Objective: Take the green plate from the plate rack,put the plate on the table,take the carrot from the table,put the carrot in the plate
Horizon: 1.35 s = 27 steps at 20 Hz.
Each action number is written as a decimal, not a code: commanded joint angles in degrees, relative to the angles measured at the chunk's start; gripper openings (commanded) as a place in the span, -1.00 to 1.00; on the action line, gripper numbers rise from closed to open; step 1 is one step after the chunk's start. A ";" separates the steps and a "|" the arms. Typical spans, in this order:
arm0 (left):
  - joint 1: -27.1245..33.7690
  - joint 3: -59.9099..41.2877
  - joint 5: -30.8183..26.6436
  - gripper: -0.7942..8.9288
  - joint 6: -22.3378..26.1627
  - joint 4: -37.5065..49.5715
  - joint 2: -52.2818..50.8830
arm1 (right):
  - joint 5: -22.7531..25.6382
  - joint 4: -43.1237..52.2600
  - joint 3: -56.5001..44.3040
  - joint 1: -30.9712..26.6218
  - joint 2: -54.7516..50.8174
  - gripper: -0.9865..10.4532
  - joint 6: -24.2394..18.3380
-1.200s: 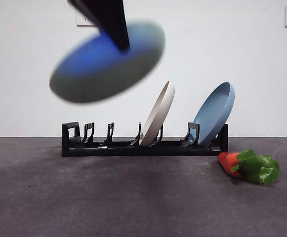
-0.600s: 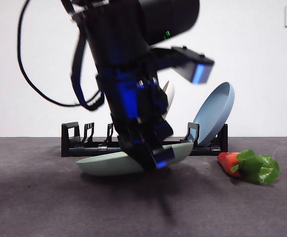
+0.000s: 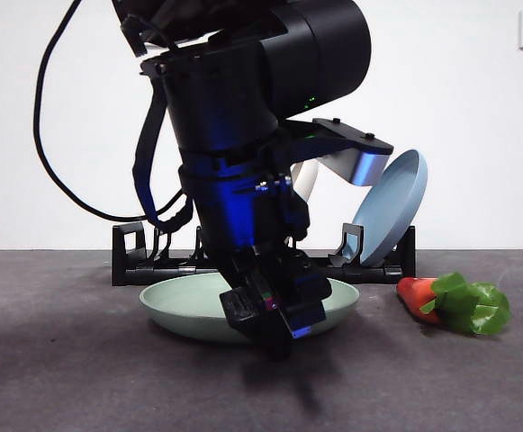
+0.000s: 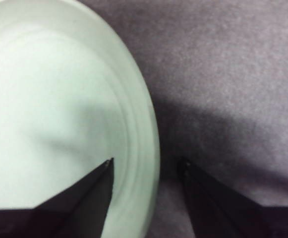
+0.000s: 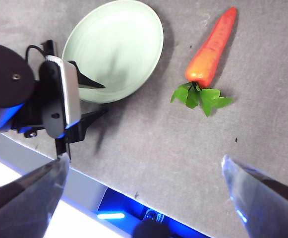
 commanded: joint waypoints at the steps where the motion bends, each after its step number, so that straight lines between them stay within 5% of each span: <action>1: -0.87 -0.37 0.50 -0.36 -4.02 -1.05 -3.28 | 0.00 3.30 0.09 -0.09 1.79 0.32 1.73; 10: -4.13 -0.37 5.70 -0.36 -22.40 -2.75 -33.97 | 3.48 20.94 0.09 2.34 22.80 0.32 6.38; 18: -6.54 -0.37 6.73 -0.36 -26.77 -5.57 -50.05 | 17.29 33.97 0.09 11.17 42.38 0.32 8.35; 24: -8.22 -0.37 6.62 -0.36 -28.87 -8.83 -50.47 | 22.75 40.68 0.09 13.27 49.24 0.09 11.78; 27: -8.39 -0.37 6.45 -0.36 -29.77 -8.83 -50.47 | 23.82 40.72 0.09 13.44 50.82 -0.22 11.93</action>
